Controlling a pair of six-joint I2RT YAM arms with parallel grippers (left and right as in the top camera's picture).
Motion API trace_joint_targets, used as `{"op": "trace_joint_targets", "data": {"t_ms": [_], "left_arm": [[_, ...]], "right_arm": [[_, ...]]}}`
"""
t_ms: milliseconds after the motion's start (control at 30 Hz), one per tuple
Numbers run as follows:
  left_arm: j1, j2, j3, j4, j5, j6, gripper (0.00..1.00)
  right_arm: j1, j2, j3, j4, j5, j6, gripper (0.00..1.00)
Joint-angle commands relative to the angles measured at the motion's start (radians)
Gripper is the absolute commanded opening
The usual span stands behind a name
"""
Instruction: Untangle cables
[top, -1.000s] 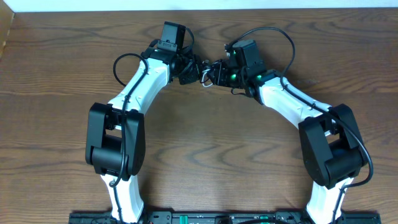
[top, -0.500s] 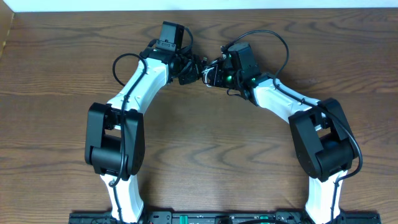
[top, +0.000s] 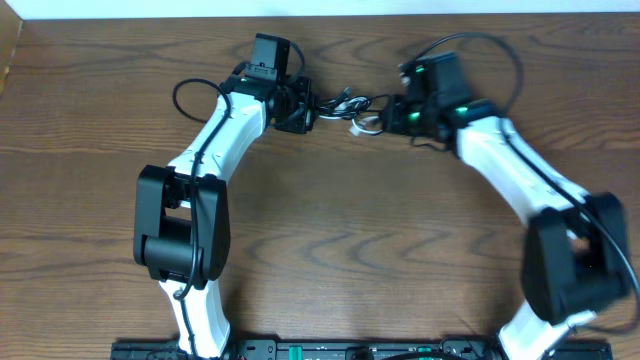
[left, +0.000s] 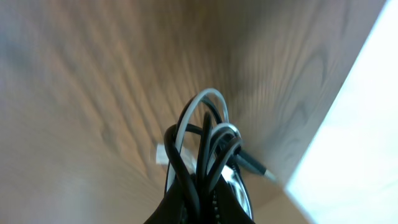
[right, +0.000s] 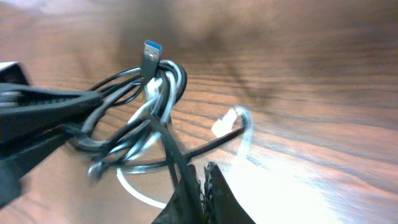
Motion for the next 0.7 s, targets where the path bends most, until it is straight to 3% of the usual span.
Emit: {"op": "trace_joint_targets", "data": {"t_ms": [0,267,500,667], "left_arm": [[0.037,0.005,0.015,-0.007,-0.124,0.369,0.07],[0.036,0.005,0.015,-0.009,-0.074,0.788,0.07],[0.036,0.005,0.015,0.051,0.247,1.183,0.08],[0.036,0.005,0.015,0.076,0.394,1.294,0.07]], "right_arm": [[-0.070,-0.128,0.002,-0.038,0.013,-0.092,0.01],[-0.163,-0.260,0.002,-0.113,-0.019,-0.150,0.01],[-0.152,-0.256,0.002,-0.119,-0.022,-0.150,0.01],[-0.137,-0.253,0.002,-0.139,-0.022,-0.169,0.01]]}}
